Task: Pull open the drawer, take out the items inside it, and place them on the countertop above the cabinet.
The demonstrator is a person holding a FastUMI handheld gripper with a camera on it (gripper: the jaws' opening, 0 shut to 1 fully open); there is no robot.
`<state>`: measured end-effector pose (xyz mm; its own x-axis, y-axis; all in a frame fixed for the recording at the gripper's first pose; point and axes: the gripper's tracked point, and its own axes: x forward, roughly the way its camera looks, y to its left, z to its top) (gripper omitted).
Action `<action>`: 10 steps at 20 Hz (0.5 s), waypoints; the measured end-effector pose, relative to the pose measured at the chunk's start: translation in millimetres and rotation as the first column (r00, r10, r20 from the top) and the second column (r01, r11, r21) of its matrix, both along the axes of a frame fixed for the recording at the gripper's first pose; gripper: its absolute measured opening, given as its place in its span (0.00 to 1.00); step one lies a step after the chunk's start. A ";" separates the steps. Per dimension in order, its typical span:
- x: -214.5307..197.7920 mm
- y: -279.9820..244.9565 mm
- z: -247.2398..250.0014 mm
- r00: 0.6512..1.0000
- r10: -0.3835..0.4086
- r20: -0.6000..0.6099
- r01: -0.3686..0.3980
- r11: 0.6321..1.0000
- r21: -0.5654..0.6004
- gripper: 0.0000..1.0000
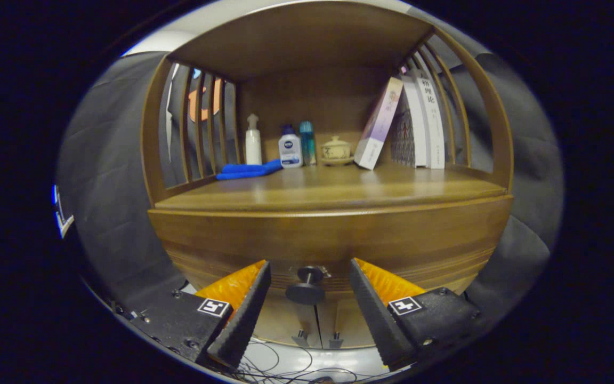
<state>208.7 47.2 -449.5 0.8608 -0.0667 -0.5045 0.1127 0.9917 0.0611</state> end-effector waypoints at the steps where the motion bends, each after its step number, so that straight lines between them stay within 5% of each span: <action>1: -3.0 -2.1 -2.3 1.000 -0.011 -0.005 0.011 1.000 -0.015 0.92; 10: 3.6 0.4 -16.6 0.996 -0.087 0.007 0.087 0.995 -0.047 0.58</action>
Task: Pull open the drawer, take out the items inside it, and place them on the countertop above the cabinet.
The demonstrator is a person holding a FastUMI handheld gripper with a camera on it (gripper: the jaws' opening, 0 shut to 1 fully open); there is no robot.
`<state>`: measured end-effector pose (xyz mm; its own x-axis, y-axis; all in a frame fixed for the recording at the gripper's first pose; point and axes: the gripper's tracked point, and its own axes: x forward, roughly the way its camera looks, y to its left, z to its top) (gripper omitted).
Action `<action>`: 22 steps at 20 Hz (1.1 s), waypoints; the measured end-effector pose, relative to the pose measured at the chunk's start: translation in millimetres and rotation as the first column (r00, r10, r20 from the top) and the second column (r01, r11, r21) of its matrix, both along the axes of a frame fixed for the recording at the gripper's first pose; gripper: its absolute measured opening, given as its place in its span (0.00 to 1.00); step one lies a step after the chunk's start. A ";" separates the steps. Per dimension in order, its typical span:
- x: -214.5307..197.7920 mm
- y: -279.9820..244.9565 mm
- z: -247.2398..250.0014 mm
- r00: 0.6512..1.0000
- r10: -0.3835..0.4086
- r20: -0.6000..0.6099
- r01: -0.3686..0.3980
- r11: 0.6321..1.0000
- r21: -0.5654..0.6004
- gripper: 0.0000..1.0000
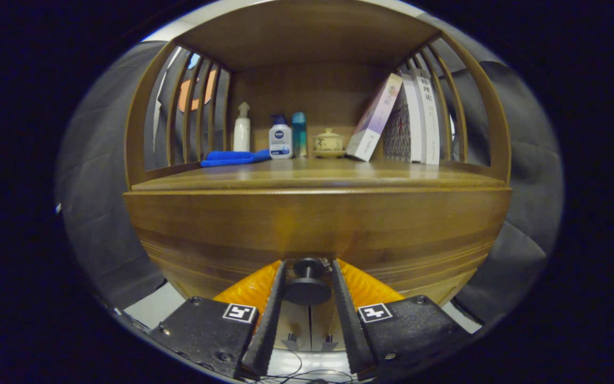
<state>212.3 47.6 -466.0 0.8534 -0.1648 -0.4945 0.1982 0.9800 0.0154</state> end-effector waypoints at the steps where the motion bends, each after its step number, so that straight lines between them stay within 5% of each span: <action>1: -0.1 1.0 -4.1 1.000 -0.006 -0.002 0.006 1.000 0.004 0.54; 9: -3.6 0.6 -4.3 0.999 0.033 -0.024 -0.033 0.999 -0.036 0.39; 22: -85.7 17.8 11.4 0.998 0.061 -0.028 -0.063 0.997 -0.045 0.38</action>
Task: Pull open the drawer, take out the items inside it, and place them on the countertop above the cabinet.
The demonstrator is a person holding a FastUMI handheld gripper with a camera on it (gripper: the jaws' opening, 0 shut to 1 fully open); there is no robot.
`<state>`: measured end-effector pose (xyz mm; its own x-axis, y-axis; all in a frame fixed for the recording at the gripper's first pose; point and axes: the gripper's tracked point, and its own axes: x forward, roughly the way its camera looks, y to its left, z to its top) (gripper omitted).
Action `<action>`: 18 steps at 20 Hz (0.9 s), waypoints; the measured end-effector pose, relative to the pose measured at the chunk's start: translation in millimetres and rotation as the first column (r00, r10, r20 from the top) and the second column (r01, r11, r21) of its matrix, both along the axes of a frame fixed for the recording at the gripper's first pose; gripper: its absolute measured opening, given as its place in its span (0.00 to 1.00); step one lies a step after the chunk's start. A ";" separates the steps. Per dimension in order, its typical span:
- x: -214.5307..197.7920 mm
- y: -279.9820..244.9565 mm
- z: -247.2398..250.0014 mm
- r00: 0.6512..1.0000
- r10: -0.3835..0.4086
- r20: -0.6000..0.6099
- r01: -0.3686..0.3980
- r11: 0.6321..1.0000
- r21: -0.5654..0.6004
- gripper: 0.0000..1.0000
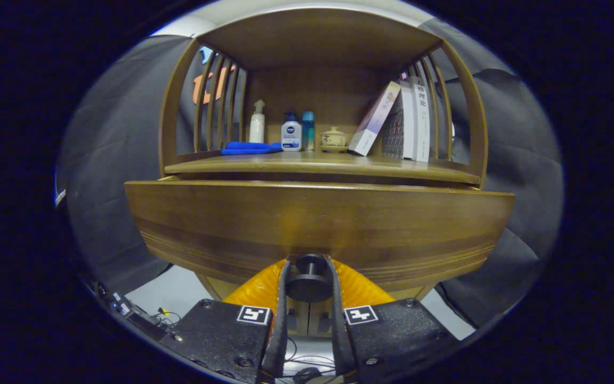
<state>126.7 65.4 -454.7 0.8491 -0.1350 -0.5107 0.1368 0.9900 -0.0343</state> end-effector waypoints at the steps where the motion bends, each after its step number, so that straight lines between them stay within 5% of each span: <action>1: -7.8 0.9 2.2 1.000 0.007 -0.001 -0.007 1.000 0.004 0.38; 18: -122.8 18.9 9.3 0.996 0.079 -0.041 -0.077 0.996 0.035 0.38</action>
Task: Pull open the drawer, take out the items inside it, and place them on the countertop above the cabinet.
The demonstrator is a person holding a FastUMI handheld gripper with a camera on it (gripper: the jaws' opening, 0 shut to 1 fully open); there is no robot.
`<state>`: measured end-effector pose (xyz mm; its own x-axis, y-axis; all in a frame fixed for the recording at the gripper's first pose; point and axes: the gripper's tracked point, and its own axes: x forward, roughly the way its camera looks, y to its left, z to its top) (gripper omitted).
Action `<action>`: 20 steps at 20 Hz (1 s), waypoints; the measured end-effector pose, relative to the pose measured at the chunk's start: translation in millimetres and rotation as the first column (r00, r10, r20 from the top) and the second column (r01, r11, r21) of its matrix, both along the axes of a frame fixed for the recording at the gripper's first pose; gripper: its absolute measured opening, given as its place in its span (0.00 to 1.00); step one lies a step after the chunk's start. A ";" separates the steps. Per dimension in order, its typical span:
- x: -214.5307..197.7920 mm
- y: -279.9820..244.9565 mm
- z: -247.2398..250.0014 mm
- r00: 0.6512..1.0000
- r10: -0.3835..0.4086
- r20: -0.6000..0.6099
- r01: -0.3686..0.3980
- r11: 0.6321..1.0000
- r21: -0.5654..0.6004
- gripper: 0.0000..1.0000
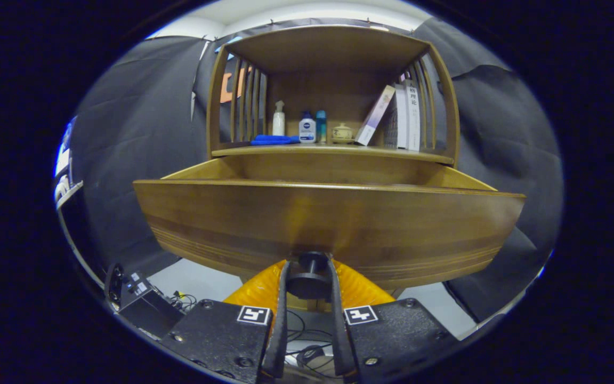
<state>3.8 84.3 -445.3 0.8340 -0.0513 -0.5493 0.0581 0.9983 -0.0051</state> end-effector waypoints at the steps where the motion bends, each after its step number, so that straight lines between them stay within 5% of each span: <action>1: -3.0 1.9 0.3 1.000 0.005 -0.002 -0.005 1.000 0.003 0.38; 8: -16.6 0.6 15.8 0.997 0.007 -0.072 -0.003 0.998 0.057 0.49; 12: -17.1 6.0 64.5 0.996 0.072 -0.054 -0.067 0.994 0.085 0.57; 20: 46.0 1.9 126.2 0.984 0.133 -0.120 -0.106 0.972 0.210 0.67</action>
<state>49.9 86.2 -319.2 0.7463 0.1674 -0.6442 -0.0490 0.9791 0.1976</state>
